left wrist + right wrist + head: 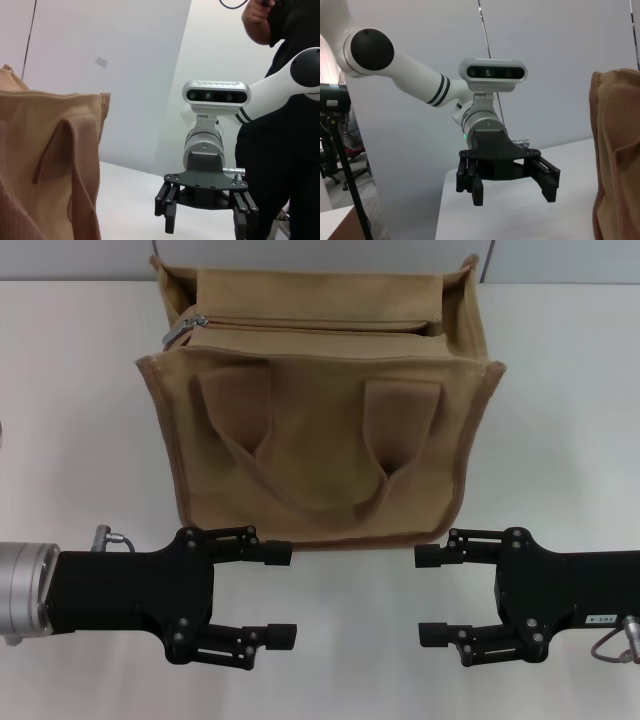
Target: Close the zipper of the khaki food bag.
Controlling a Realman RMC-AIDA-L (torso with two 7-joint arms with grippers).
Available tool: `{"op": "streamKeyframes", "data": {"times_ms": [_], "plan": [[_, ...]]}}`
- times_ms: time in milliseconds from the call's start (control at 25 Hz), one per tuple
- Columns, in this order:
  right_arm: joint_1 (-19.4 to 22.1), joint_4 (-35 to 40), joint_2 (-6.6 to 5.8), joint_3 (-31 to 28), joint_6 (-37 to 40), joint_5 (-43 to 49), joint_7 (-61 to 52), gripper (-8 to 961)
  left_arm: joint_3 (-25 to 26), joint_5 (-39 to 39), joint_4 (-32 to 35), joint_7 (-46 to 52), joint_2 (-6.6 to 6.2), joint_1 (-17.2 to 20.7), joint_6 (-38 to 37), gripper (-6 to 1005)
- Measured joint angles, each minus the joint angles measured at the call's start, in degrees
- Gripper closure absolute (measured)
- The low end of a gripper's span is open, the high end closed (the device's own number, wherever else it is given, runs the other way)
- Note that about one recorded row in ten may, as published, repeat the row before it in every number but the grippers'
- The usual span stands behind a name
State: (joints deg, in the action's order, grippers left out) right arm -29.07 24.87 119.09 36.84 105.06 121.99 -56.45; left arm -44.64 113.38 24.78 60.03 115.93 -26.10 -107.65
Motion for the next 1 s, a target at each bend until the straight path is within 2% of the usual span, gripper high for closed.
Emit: {"op": "streamKeyframes", "data": {"times_ms": [840, 1000], "plan": [[0.2, 0.0, 0.0, -0.2, 0.3, 0.0, -0.1, 191, -0.1, 0.0, 0.2, 0.0, -0.09, 0.5, -0.3, 171], [0.2, 0.0, 0.0, -0.3, 0.3, 0.0, -0.2, 191, 0.8, -0.8, 0.3, -0.3, -0.09, 0.2, -4.2, 171]]}}
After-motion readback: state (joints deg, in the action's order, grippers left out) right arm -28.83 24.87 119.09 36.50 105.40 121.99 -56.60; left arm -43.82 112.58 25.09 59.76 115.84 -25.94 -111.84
